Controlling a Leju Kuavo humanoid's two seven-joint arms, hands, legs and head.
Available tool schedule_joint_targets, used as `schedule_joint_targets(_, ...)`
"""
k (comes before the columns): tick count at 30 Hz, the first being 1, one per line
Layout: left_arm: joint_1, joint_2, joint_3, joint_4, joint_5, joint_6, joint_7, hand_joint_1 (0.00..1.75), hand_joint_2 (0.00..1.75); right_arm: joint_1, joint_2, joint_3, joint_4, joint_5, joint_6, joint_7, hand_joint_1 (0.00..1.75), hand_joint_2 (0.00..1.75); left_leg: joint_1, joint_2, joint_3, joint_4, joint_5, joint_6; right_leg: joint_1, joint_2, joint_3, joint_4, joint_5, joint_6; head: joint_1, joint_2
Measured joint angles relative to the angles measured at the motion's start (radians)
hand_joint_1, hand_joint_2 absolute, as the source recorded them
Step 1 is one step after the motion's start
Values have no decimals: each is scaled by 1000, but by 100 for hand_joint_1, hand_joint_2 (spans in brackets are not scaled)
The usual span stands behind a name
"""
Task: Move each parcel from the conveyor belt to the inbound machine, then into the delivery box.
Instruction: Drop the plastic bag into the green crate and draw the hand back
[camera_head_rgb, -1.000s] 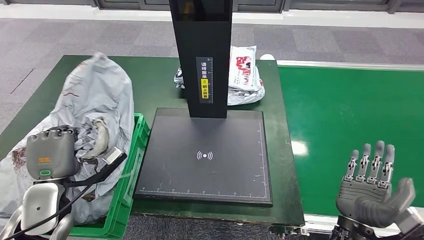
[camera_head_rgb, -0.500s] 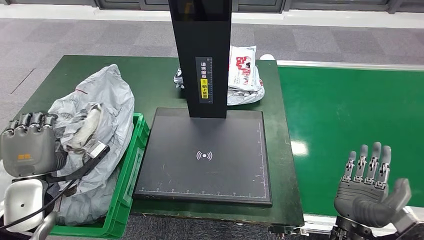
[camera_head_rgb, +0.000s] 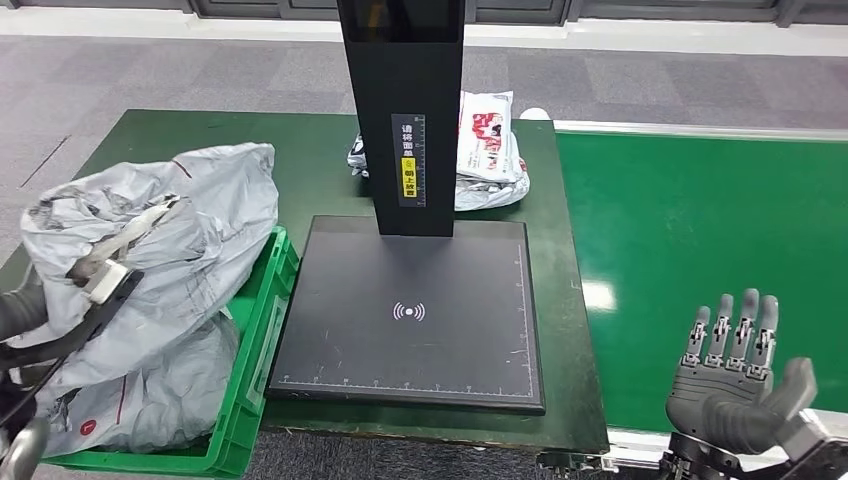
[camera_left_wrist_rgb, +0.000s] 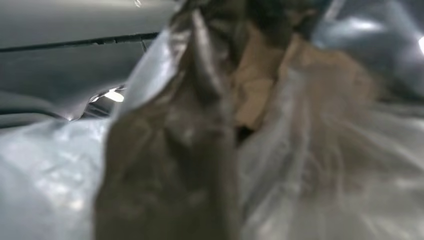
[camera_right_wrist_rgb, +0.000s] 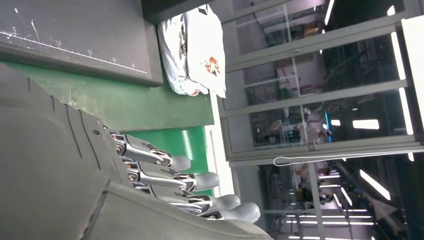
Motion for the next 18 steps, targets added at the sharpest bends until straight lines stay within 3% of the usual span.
schedule_joint_targets(3, -10, -189, 132, -33, 0, 152, -254, 0, 0, 0, 2, 1, 0, 1, -2, 2, 0, 0, -1, -1, 1, 0, -1, 2, -1, -2, 2, 0, -2, 2, 1, 0)
schedule_joint_targets(8, -17, -387, 240, -72, 49, 304, -329, 0, 0, -2, 3, 2, 1, 3, -12, 13, 0, 0, -2, -1, 1, 0, -2, 3, -2, -2, 3, 0, -2, 3, 0, 0)
schedule_joint_targets(11, -21, -450, 272, -95, 110, 339, -371, 0, 0, -9, 5, 3, 6, 6, -24, 22, 0, 0, -2, -1, 2, 1, -2, 3, -2, -2, 3, 0, -2, 3, 0, 0)
schedule_joint_targets(18, -76, -514, 318, -92, 43, 224, -383, 0, 0, -21, 9, 3, 9, 6, -38, 34, 0, 0, -1, -2, 3, 0, -2, 3, -1, -2, 4, 0, -2, 2, 0, 0)
